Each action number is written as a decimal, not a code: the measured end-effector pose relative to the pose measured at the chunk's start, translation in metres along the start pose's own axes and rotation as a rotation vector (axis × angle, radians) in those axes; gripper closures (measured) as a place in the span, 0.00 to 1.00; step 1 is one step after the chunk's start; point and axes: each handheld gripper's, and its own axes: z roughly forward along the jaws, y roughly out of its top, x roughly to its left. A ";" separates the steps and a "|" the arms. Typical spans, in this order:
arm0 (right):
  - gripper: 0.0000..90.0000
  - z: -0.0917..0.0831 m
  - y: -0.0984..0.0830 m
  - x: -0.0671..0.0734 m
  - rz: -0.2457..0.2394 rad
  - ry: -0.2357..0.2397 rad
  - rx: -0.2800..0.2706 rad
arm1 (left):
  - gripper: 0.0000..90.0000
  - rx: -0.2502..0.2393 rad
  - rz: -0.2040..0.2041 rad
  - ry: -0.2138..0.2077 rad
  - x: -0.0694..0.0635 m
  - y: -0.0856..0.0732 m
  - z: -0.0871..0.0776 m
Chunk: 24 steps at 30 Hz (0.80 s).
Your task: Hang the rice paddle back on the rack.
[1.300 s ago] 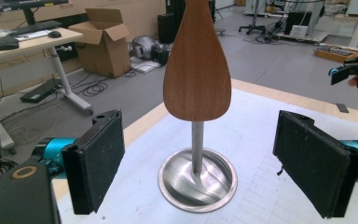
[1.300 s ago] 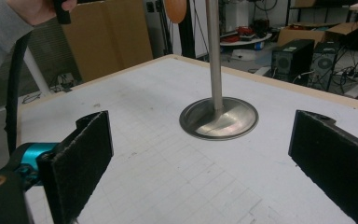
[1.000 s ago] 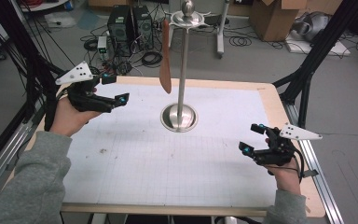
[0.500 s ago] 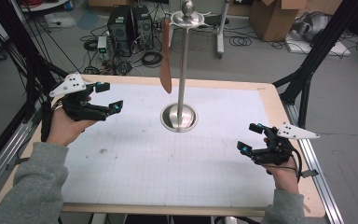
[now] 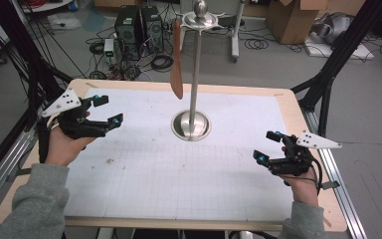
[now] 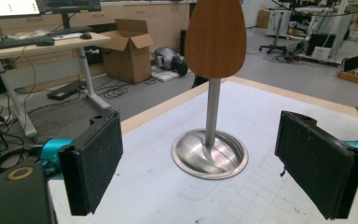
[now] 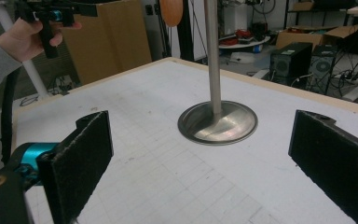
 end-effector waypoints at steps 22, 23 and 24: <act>0.06 0.000 0.001 0.000 -0.002 -0.006 -0.007 | 0.17 -0.001 -0.009 0.040 -0.004 -0.039 -0.020; 0.06 0.000 0.001 0.000 -0.002 -0.006 -0.007 | 0.17 -0.002 -0.014 0.037 -0.004 -0.040 -0.021; 0.06 0.000 0.001 0.001 0.000 -0.006 -0.008 | 0.17 -0.004 -0.019 0.033 -0.005 -0.042 -0.022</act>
